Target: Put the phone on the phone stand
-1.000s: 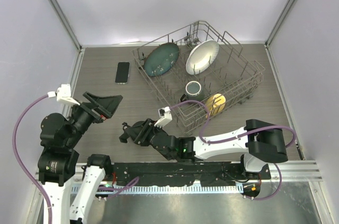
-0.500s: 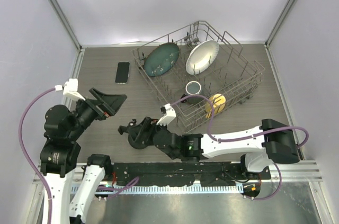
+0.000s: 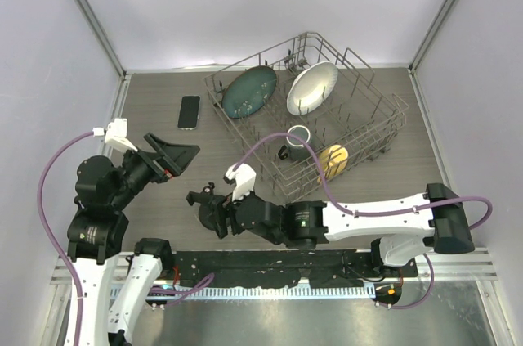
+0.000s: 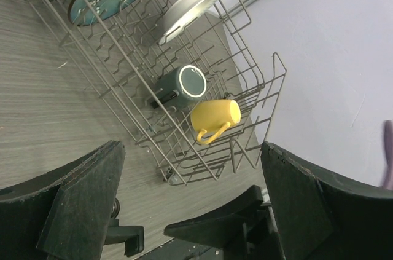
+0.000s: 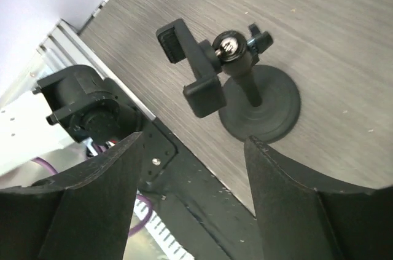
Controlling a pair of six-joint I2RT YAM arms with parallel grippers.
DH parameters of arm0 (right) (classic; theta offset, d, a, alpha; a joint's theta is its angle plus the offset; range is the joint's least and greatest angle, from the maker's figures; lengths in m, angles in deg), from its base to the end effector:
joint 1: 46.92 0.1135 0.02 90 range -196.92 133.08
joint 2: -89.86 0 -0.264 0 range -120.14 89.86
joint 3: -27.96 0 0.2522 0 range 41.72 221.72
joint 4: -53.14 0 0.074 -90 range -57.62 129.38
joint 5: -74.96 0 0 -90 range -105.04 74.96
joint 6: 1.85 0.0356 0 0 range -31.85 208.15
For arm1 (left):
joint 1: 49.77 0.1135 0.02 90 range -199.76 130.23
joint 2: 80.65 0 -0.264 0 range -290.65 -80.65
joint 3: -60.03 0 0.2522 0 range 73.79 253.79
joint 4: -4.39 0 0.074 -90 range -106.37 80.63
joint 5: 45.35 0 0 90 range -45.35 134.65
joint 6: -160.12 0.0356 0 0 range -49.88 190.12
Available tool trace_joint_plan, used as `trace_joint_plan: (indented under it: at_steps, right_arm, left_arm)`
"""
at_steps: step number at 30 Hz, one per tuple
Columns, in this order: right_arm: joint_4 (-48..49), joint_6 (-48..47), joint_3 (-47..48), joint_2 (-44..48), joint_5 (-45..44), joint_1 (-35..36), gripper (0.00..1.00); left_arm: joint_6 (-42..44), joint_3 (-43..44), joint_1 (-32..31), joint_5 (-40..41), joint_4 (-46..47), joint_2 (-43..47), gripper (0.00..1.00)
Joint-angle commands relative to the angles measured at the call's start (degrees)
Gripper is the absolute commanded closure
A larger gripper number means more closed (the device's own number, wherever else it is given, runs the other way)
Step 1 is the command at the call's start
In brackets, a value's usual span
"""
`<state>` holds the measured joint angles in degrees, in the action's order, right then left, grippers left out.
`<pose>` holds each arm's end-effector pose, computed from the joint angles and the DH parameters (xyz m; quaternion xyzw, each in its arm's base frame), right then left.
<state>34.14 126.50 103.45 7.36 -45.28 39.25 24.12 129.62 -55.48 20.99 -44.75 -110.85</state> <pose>0.0399 0.3281 0.2985 -0.2055 0.8045 0.3497 0.4339 0.0899 -0.0234 0.3883 -0.1337 0.7481 -0.4161 0.4993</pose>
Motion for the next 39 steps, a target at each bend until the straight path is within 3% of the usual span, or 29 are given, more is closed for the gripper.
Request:
trace_joint_plan:
  at_steps: [1,6,15,26,32,35,36,37,39]
  right_arm:
    - [-11.71,-19.41,9.43,2.08,0.27,0.23,0.32]
    - [-15.60,-25.95,14.11,-0.46,2.28,-0.39,0.41]
    - [-6.47,-28.77,12.01,-2.14,13.35,-4.95,0.39]
    - [-1.62,-28.86,13.06,-8.81,15.48,-6.28,0.43]
    - [0.74,-29.29,11.40,-8.21,10.66,-6.28,0.60]
    - [3.11,-30.52,9.02,-6.36,8.36,-6.80,0.79]
    - [3.65,-31.40,8.06,-5.84,7.92,-7.15,0.92]
    - [4.26,-31.84,7.53,-5.14,7.57,-7.42,0.99]
    - [4.97,-33.59,6.56,-4.43,9.22,-9.08,0.99]
  left_arm:
    - [1.61,-0.64,-0.09,-1.30,2.94,1.71,0.03]
    - [3.54,2.16,-0.17,1.33,-0.30,2.60,0.03]
    - [3.20,2.61,-0.09,2.83,-0.40,4.62,0.03]
    - [4.34,4.55,-0.17,3.71,-2.77,5.32,0.03]
    - [5.04,5.69,-0.17,3.88,-3.56,4.88,0.03]
    - [4.87,5.16,-0.17,3.88,-3.38,5.15,0.03]
    - [4.78,4.81,-0.17,3.80,-3.38,5.32,0.03]
    - [4.69,4.64,-0.17,3.88,-3.30,5.58,0.03]
    - [4.60,4.37,-0.17,4.06,-3.21,5.59,0.03]
